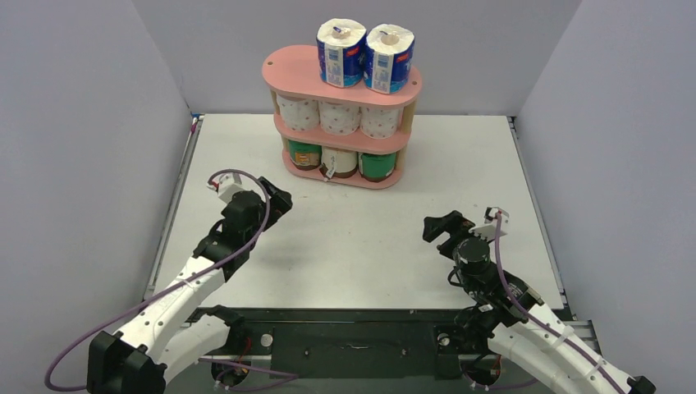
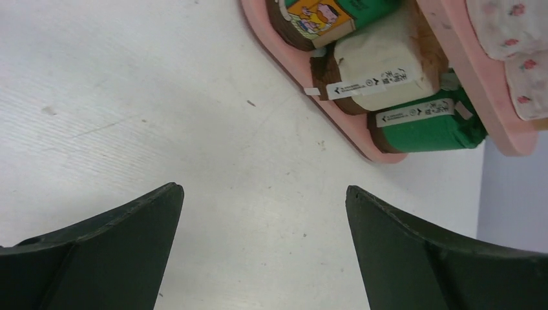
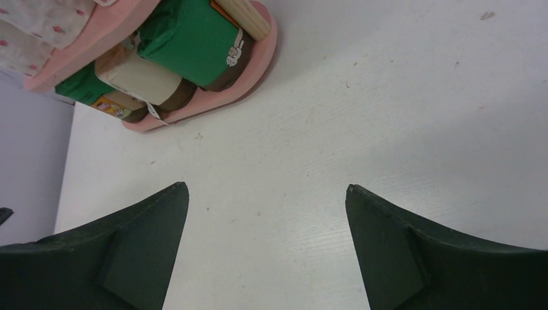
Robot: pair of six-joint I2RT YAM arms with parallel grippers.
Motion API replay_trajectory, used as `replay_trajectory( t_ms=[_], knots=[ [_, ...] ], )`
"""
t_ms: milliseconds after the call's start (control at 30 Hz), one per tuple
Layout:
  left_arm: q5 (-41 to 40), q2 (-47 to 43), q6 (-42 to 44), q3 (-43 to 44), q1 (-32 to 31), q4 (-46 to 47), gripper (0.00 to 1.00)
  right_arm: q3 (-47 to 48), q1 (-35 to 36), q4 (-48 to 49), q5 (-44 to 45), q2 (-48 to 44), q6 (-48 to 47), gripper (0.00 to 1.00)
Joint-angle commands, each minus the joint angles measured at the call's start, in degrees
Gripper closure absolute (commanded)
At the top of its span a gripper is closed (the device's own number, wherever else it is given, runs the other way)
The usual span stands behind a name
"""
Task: Place and organize the paper towels onto the shelf
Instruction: Reset both arms
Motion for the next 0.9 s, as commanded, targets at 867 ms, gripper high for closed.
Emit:
replay_trajectory(
  t_ms=[867],
  knots=[
    [-12.09,2.96,38.55,-16.35,15.33,34.21,0.04,-0.4,-0.07,9.7,-5.31,6.05,1.62,0.11]
  ],
)
